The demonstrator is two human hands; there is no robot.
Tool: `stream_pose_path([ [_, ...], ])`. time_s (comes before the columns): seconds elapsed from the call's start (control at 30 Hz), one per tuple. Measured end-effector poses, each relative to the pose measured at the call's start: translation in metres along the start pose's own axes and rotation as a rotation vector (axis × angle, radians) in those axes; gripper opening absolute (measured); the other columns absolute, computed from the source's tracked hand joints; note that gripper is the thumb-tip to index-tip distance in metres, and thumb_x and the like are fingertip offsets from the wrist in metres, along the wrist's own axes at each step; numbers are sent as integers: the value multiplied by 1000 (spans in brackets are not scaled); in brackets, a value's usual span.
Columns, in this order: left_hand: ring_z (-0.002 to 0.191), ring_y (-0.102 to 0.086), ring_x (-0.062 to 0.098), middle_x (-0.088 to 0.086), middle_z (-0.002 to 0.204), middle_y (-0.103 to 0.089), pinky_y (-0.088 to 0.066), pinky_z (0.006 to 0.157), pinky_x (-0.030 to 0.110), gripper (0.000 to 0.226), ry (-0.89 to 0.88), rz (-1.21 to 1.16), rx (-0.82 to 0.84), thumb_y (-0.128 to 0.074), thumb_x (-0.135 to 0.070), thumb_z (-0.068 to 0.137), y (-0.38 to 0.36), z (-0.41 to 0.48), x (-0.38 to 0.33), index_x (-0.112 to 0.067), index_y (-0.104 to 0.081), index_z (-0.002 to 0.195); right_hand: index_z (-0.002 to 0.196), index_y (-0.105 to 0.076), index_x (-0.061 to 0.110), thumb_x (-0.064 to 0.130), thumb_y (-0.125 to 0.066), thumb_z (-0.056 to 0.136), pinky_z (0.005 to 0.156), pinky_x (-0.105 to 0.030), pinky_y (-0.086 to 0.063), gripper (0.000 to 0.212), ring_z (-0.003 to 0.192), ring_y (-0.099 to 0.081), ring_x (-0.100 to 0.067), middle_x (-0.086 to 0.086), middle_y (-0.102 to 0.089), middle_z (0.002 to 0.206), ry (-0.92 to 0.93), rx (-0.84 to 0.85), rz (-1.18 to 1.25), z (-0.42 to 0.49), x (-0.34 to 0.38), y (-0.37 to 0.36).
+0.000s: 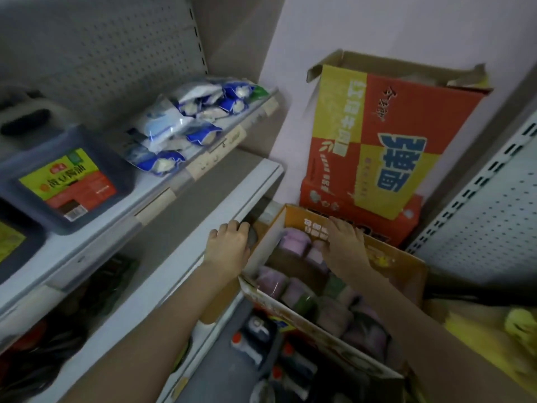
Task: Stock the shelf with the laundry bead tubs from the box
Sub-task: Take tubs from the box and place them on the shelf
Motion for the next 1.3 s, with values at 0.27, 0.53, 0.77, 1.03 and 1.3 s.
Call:
stream_pose_path([
  [0.27, 120, -47, 26, 8, 132, -45, -40, 97, 37, 46, -137, -8, 140, -49, -30, 92, -82, 40, -23, -15, -37, 134, 130, -44, 28, 14, -50, 85, 110, -47, -26, 47, 128, -39, -24, 3, -48, 134, -171, 82, 73, 0, -51, -70],
  [0.53, 109, -51, 24, 8, 121, -49, -45, 90, 34, 30, -200, -102, 181, -49, -26, 92, -151, 106, -45, -17, -45, 120, 135, -41, 17, 15, -52, 86, 101, -53, -38, 50, 122, -44, -33, -10, -48, 133, -404, 157, 143, 21, -91, -133],
  [0.77, 104, -52, 22, 9, 121, -49, -44, 85, 32, 42, -249, -156, 206, -50, -26, 90, -217, 159, -65, -17, -39, 129, 134, -37, 16, 14, -53, 85, 87, -42, -49, 52, 109, -54, -30, -9, -49, 128, -584, 156, 315, 45, -109, -195],
  [1.03, 108, -51, 29, 17, 133, -38, -43, 79, 34, 64, -142, -273, 353, -47, -42, 93, -293, 204, -80, -31, -10, 144, 135, -34, 22, 32, -59, 88, 87, -34, -42, 53, 115, -51, -23, -3, -42, 134, -811, 6, 529, 73, -131, -242],
  [1.3, 133, -32, 40, 22, 152, -11, -39, 99, 48, 95, -147, -478, 422, -62, -45, 84, -322, 235, -88, -31, 6, 149, 144, -16, 27, 38, -70, 78, 91, -45, -45, 86, 124, -45, -33, -6, -21, 148, -856, 62, 452, 103, -142, -285],
])
Point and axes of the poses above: each hand's wrist, its own z-axis towards the middle knuckle, its own y-axis out of the back of the hand, x = y × z, the point moved 5 cm from there along z, towards the middle knuckle
